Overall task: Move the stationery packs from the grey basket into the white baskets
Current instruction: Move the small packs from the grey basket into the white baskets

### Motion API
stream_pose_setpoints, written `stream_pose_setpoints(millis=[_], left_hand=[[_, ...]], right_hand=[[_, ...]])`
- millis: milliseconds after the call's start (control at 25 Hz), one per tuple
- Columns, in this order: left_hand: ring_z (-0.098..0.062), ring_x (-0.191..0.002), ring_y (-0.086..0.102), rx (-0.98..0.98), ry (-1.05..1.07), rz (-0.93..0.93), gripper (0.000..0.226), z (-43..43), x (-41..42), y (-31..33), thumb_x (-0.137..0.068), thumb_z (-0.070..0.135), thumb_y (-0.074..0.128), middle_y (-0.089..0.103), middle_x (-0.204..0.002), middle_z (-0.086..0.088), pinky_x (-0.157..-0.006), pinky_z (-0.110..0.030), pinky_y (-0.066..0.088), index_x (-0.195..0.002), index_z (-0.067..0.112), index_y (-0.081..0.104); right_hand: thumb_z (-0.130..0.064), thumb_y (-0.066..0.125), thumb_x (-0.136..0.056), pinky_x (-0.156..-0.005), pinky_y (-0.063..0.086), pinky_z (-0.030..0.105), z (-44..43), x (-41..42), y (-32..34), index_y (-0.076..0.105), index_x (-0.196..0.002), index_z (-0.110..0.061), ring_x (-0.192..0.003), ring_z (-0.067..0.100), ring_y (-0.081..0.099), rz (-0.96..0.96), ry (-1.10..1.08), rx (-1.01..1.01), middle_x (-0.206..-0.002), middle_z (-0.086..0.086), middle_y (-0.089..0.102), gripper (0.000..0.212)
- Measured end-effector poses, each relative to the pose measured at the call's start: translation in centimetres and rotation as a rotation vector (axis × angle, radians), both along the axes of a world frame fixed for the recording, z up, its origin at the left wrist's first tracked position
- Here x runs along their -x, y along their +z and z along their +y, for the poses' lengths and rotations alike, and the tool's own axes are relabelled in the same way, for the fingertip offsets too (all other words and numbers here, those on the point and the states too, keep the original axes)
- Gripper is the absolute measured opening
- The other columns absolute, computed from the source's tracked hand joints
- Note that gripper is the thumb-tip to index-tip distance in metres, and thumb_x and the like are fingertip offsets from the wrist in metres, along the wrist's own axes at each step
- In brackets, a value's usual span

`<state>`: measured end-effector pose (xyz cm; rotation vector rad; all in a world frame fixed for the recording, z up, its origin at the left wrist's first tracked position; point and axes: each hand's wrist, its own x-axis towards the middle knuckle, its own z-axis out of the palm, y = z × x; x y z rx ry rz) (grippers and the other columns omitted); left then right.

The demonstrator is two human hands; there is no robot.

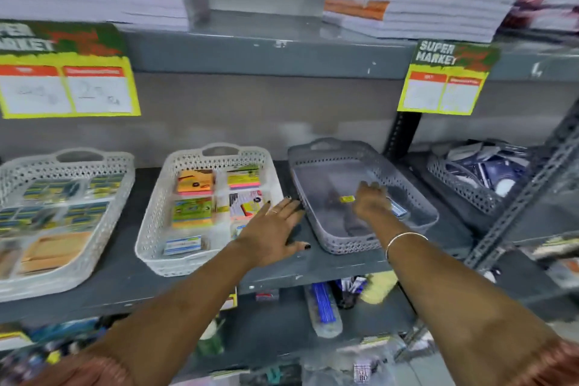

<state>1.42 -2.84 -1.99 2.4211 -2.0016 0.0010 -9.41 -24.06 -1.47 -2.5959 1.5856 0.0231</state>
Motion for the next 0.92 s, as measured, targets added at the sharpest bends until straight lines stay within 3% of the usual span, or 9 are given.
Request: stream_pose_setpoints(millis=[360, 520, 760, 920], left_hand=[[-0.019, -0.148, 0.001, -0.014, 0.050, 0.016, 0.079, -0.9, 0.7, -1.1, -0.088, 0.063, 0.035, 0.011, -0.160, -0.004, -0.120, -0.045, 0.015, -0.148, 0.015, 0.015], [-0.019, -0.148, -0.001, -0.036, 0.066, 0.013, 0.078, -0.9, 0.8, -1.0, -0.089, 0.062, 0.035, 0.009, -0.160, -0.004, -0.121, -0.045, 0.013, -0.148, 0.015, 0.013], [-0.019, -0.148, -0.001, -0.013, 0.091, 0.014, 0.078, -0.1, 0.4, -0.5, -0.089, 0.060, 0.035, 0.004, -0.161, -0.005, -0.120, -0.044, 0.007, -0.148, 0.015, 0.013], [-0.019, -0.147, -0.007, 0.013, 0.201, -0.025, 0.077, 4.2, -2.2, 1.0, -0.090, 0.063, 0.026, -0.006, -0.160, -0.003, -0.119, -0.044, 0.000, -0.149, 0.020, 0.002]], right_hand=[[-0.018, 0.042, -0.095, -0.113, 0.031, 0.052, -4.5, 0.6, -2.3, 0.024, -0.147, -0.004, -0.140, 0.039, 0.025, 0.190, -0.196, -0.023, -0.152, 0.023, 0.025, 0.057], [-0.018, 0.038, -0.098, -0.111, 0.033, 0.048, -5.1, 0.8, -2.5, 0.026, -0.147, -0.001, -0.141, 0.034, 0.027, 0.195, -0.223, -0.013, -0.153, 0.020, 0.028, 0.054], [-0.010, 0.043, -0.097, -0.104, 0.042, 0.046, -2.6, -1.4, 0.6, 0.035, -0.144, 0.001, -0.140, 0.033, 0.031, 0.007, -0.177, -0.003, -0.151, 0.019, 0.033, 0.049], [-0.010, 0.052, -0.091, -0.105, 0.042, 0.042, 1.7, -6.0, 4.4, 0.044, -0.138, -0.004, -0.138, 0.031, 0.038, -0.109, 0.003, 0.044, -0.147, 0.016, 0.042, 0.048]])
